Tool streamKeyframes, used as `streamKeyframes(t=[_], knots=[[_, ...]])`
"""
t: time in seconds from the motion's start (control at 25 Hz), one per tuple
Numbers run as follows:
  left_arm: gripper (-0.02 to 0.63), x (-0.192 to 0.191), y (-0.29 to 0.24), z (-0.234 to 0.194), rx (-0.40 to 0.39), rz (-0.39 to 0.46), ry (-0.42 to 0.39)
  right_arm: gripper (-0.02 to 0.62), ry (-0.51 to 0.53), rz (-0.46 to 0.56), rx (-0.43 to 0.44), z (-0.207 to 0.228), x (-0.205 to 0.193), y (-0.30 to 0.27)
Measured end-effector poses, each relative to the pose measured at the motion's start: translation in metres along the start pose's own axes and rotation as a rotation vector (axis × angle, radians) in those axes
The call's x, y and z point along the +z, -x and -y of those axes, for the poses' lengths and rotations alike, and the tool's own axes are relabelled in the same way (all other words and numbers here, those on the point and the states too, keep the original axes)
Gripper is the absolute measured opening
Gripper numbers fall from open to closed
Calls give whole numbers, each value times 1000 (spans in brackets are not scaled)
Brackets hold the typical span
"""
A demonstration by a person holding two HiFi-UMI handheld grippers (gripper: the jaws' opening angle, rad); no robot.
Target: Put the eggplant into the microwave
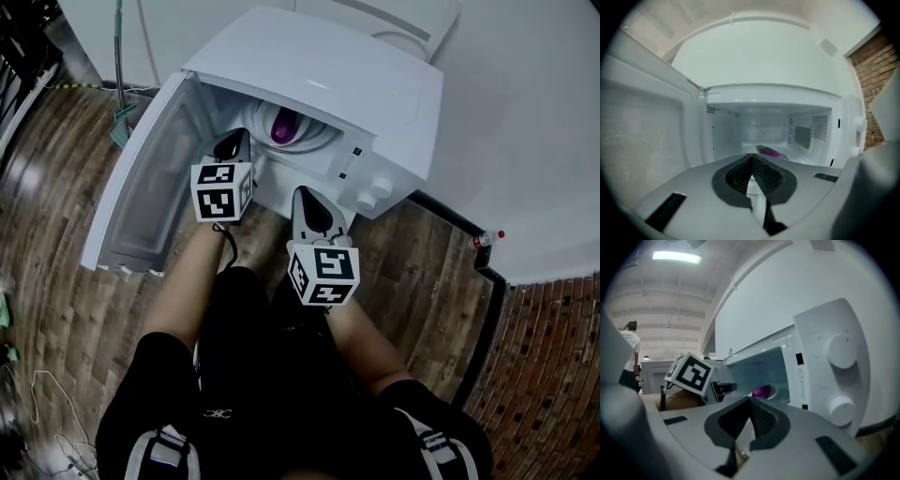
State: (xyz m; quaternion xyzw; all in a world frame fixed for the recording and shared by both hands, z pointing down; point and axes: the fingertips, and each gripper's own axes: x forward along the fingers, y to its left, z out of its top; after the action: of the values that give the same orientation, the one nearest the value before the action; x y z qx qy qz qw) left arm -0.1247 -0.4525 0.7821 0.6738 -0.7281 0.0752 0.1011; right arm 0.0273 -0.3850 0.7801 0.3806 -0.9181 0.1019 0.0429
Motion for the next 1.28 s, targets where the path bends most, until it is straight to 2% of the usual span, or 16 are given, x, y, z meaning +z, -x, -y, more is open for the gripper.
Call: streamKeyframes(t=[0.12, 0.28, 0.4, 0.6, 0.76, 0.96, 1.16, 1.28], knots=[[-2, 34, 32, 4, -29, 22, 27, 12, -31, 21, 13, -14, 38, -5], [-2, 95, 86, 14, -47, -15, 88, 12, -40, -6, 32, -43, 114, 2], [0, 164, 122, 19, -49, -24, 75, 12, -39, -15, 21, -61, 190, 3], [-2, 304, 175, 23, -54, -14, 71, 12, -14, 6, 6, -87, 334, 14], [-2, 395, 217, 29, -70, -19, 71, 12, -4, 6, 38, -113, 428, 34], [-2, 448, 252, 35, -73, 9, 32, 12, 17, 34, 18, -124, 478, 59], [-2, 458, 260, 41, -110, 8, 121, 12, 8, 35, 1, -123, 489, 73], [0, 466, 261, 38, -110, 25, 122, 12, 35, 46, 7, -127, 498, 77]])
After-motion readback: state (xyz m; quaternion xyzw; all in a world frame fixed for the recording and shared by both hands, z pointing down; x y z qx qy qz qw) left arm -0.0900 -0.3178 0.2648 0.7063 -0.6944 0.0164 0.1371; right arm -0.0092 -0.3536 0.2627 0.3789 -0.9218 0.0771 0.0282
